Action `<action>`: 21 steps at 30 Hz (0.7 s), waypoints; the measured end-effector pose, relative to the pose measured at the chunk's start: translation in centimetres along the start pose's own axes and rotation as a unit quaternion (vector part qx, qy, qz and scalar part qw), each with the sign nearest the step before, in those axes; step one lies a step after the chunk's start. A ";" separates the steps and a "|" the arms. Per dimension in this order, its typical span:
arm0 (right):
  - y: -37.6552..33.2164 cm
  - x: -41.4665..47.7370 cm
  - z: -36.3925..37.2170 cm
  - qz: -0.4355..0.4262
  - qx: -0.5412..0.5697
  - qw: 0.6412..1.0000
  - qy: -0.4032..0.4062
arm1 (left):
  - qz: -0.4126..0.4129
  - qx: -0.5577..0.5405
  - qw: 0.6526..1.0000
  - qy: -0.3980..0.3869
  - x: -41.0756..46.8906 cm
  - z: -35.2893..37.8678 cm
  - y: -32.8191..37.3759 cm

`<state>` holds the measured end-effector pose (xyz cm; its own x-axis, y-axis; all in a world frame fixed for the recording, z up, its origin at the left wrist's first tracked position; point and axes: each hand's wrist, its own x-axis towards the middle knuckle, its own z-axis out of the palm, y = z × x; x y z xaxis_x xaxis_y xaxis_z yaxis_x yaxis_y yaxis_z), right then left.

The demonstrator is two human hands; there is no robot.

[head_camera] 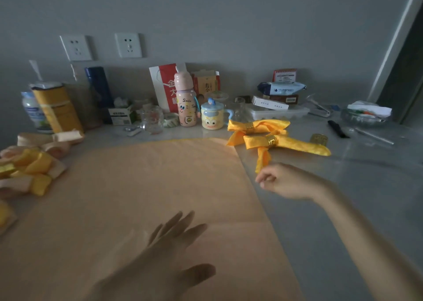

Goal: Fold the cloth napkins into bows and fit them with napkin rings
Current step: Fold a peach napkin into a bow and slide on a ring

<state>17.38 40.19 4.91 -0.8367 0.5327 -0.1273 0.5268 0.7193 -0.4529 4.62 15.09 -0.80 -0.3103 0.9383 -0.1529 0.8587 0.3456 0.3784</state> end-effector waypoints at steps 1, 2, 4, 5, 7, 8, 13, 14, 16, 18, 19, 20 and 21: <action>-0.3 -0.9 1.3 -0.010 0.001 1.000 -0.009 | 0.000 0.006 1.000 -0.005 -0.6 -0.3 1.4; -0.6 -1.9 2.5 -0.024 0.005 1.000 -0.006 | -0.008 0.021 1.000 -0.020 -1.3 0.0 2.2; -0.6 -2.9 4.2 -0.043 0.017 0.999 0.022 | 0.003 0.037 0.999 -0.018 -2.1 0.9 2.9; -0.6 -3.3 4.5 -0.048 0.024 0.998 0.033 | 0.007 0.042 0.999 -0.030 -2.2 1.3 3.1; -0.7 -4.1 4.8 -0.052 0.049 0.996 0.043 | 0.021 0.054 0.998 -0.031 -2.6 1.8 3.5; -0.7 -4.5 4.8 -0.053 0.060 0.996 0.046 | 0.030 0.067 0.997 -0.027 -2.7 2.0 3.6; -0.7 -6.5 5.3 -0.053 0.048 0.997 0.017 | 0.047 0.107 0.993 -0.014 -2.8 2.6 2.7; -0.7 -7.0 5.5 -0.053 0.041 0.998 0.012 | 0.055 0.110 0.992 -0.008 -3.0 2.9 2.7; -0.8 -7.7 5.8 -0.056 0.034 0.998 0.008 | 0.062 0.100 0.993 0.004 -3.1 3.3 2.4; -0.8 -8.7 6.1 -0.057 0.029 0.998 0.008 | 0.063 0.081 0.995 0.020 -3.4 3.7 2.3; -0.8 -8.9 6.2 -0.058 0.027 0.998 0.007 | 0.065 0.071 0.995 0.024 -3.3 3.9 2.0; -0.8 -9.4 6.4 -0.058 0.021 0.998 0.003 | 0.067 0.065 0.995 0.027 -3.5 4.3 2.0; -0.7 -9.7 6.6 -0.059 0.017 0.998 0.000 | 0.069 0.060 0.995 0.033 -3.3 4.5 1.8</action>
<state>24.10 31.57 0.68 -0.8931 0.4442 -0.0713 0.4185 0.7620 -0.4942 8.99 12.49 -3.71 -0.2098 0.9767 -0.0450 0.9359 0.2139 0.2799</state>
